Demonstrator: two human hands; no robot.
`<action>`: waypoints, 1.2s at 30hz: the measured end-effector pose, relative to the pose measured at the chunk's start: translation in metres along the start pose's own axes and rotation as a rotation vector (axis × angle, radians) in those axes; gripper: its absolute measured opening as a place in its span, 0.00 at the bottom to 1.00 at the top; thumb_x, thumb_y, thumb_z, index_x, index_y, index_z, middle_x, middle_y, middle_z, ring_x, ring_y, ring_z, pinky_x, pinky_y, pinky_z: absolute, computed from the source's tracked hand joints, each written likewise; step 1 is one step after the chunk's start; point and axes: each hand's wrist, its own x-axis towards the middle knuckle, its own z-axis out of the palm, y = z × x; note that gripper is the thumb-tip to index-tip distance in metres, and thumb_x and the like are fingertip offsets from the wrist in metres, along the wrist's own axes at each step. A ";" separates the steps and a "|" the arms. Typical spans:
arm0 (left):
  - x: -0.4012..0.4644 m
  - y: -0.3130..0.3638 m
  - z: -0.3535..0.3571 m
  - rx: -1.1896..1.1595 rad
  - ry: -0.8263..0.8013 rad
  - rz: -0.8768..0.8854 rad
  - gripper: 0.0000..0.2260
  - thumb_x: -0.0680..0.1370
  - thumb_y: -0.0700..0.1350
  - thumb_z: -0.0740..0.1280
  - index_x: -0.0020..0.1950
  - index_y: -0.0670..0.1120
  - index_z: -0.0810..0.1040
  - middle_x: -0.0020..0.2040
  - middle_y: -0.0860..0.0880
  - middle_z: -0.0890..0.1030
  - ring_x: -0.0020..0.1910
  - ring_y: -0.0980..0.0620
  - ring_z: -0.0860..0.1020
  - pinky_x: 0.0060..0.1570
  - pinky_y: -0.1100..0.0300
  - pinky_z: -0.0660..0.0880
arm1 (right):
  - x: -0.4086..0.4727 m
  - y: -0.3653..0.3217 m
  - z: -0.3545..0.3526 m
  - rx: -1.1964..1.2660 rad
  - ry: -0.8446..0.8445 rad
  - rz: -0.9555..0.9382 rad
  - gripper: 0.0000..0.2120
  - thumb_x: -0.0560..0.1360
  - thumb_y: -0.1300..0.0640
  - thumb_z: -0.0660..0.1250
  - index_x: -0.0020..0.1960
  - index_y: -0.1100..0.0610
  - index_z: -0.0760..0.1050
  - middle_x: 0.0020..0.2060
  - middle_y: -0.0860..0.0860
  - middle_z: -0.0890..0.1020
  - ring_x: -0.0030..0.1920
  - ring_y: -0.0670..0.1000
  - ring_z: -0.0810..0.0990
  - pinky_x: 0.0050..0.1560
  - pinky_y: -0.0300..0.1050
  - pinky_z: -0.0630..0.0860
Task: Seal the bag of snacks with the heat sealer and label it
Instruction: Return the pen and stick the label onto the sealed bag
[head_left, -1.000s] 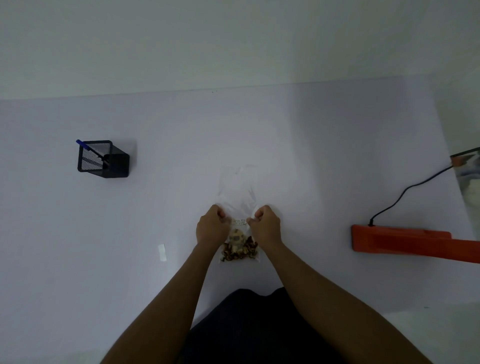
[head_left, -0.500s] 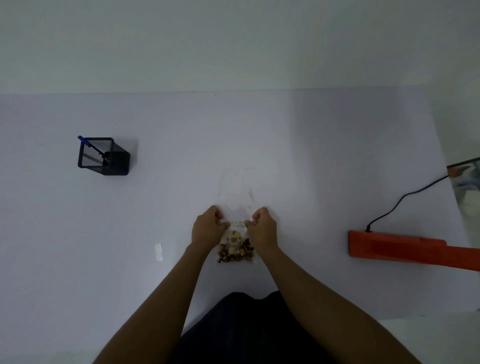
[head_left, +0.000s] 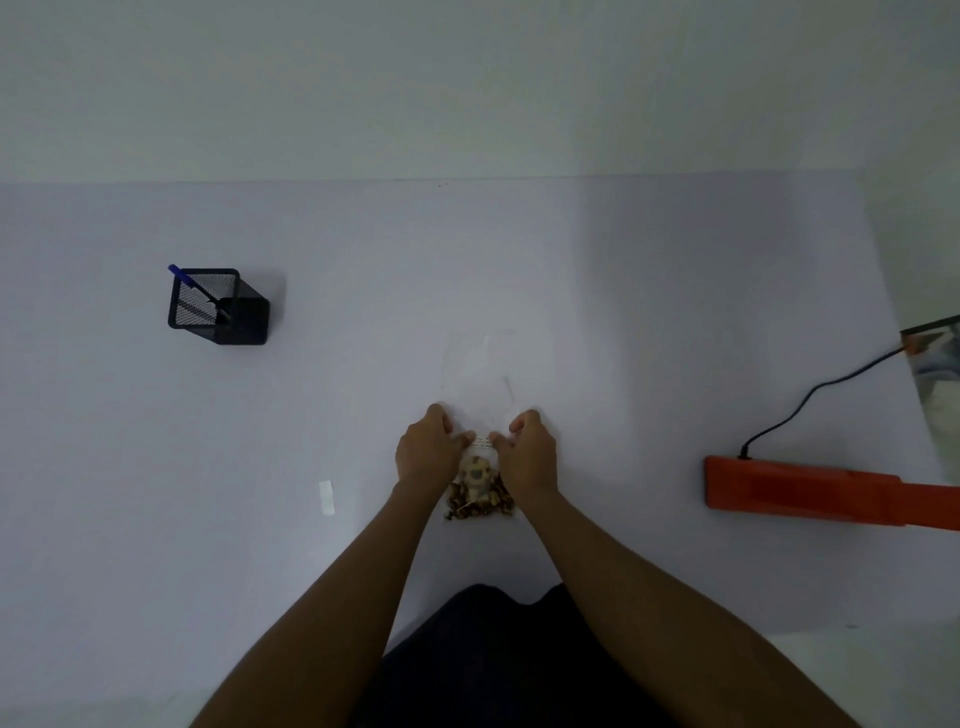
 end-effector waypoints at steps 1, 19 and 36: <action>0.000 -0.001 -0.001 -0.005 -0.004 0.000 0.15 0.75 0.55 0.71 0.44 0.47 0.70 0.33 0.52 0.74 0.34 0.51 0.74 0.32 0.58 0.67 | 0.000 0.001 0.000 -0.004 -0.001 -0.006 0.10 0.76 0.57 0.71 0.48 0.57 0.69 0.41 0.55 0.79 0.38 0.52 0.77 0.38 0.44 0.74; -0.040 -0.036 -0.015 -0.110 -0.124 -0.072 0.15 0.80 0.53 0.64 0.56 0.40 0.73 0.50 0.44 0.80 0.47 0.46 0.78 0.43 0.56 0.74 | -0.049 0.036 -0.029 0.042 0.112 0.012 0.05 0.78 0.59 0.67 0.51 0.60 0.78 0.43 0.53 0.83 0.42 0.52 0.81 0.45 0.45 0.78; 0.050 0.030 -0.047 -0.405 -0.005 0.063 0.20 0.79 0.43 0.67 0.70 0.42 0.70 0.54 0.46 0.79 0.53 0.47 0.80 0.54 0.52 0.79 | 0.068 -0.054 -0.025 0.120 0.167 -0.059 0.07 0.71 0.69 0.68 0.48 0.61 0.80 0.41 0.56 0.85 0.41 0.50 0.81 0.45 0.38 0.78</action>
